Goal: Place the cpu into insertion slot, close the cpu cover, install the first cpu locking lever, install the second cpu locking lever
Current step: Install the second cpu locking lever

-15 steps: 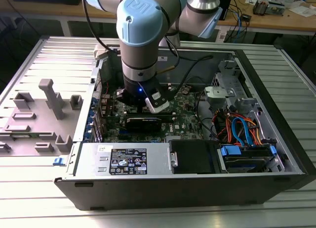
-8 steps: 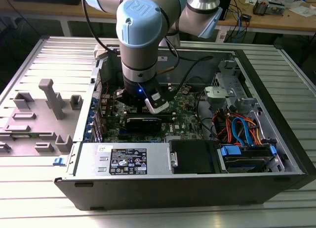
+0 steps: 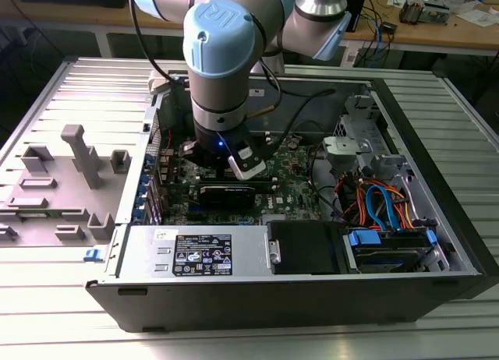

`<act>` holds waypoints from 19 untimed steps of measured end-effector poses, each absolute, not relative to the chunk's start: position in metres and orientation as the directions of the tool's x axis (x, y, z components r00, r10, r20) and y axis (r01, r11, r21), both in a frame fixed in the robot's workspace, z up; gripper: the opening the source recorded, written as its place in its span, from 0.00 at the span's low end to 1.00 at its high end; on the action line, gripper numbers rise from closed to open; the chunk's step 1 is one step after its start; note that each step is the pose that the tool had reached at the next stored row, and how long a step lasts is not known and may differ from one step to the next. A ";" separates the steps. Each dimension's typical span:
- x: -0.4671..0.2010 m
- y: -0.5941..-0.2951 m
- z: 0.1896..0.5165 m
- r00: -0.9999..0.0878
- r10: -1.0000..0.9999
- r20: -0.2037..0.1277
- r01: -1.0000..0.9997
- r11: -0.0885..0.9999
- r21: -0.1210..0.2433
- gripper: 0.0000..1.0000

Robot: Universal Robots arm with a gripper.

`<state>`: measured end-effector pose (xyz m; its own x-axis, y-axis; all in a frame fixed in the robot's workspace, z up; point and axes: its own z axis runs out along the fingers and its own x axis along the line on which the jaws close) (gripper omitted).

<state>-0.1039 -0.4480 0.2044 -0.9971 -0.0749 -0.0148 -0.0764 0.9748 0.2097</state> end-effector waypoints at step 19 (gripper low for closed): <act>-0.108 -0.446 0.200 -0.997 -0.075 -0.015 -0.077 0.973 0.216 0.11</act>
<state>-0.1078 -0.4461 0.1997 -0.9971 -0.0749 -0.0155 -0.0765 0.9733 0.2163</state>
